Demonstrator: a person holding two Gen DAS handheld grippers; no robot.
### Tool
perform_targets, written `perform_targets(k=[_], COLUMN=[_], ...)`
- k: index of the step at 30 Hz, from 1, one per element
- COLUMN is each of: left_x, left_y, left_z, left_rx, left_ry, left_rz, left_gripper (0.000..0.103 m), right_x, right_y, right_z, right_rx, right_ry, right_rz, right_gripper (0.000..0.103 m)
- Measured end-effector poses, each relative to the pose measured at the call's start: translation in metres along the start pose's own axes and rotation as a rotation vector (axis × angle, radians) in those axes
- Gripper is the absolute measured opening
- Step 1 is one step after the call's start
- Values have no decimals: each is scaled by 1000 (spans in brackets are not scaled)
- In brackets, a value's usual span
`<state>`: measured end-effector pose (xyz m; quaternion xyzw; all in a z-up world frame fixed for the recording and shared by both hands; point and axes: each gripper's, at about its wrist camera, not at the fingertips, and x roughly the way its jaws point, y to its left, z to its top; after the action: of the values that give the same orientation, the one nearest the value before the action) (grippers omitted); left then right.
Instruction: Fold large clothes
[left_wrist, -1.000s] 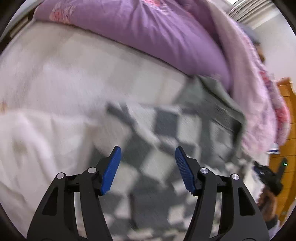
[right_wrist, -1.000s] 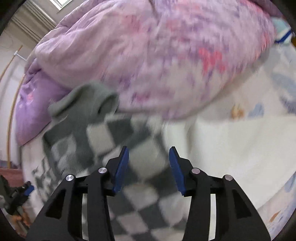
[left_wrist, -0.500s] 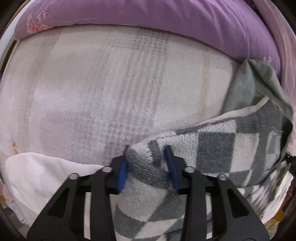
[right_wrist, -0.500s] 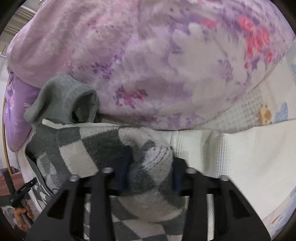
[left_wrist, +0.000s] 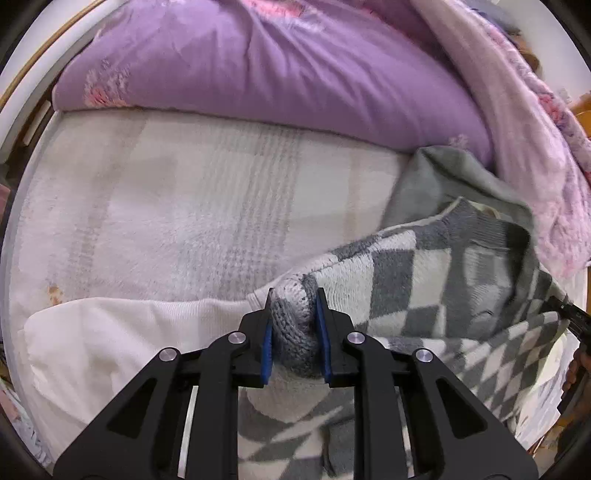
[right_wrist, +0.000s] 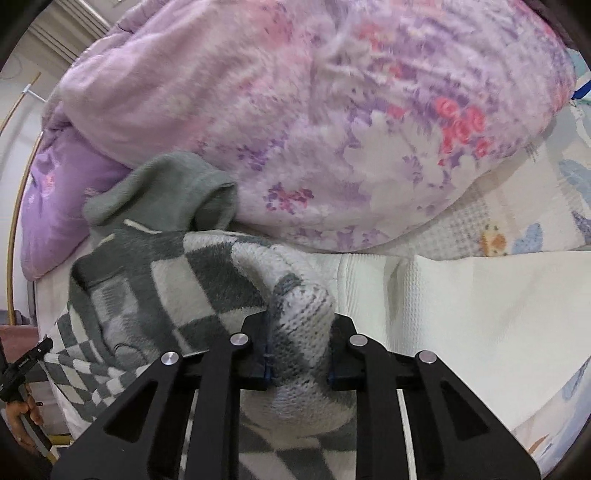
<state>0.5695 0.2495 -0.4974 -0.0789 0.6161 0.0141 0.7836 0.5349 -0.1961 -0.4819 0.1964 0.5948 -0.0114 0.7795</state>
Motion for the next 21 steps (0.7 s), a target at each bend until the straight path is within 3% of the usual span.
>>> perform_targets(k=[7,13,21], left_x=[-40,-76,-115], left_y=[-17,-17,-6], left_z=[-34,-62,-114], left_rx=[3,12,38], left_ry=[-30,-47,-48], left_rz=[-20,-33,-37], left_gripper=[18,18,17], right_x=[-49,-75,-126], right_y=[-5,19,10], right_z=[-6,-35,-79], right_rx=[-13,-3,12], right_ry=[-35,-57,-75], right_rz=[34,59,111], right_gripper=[17,17,17])
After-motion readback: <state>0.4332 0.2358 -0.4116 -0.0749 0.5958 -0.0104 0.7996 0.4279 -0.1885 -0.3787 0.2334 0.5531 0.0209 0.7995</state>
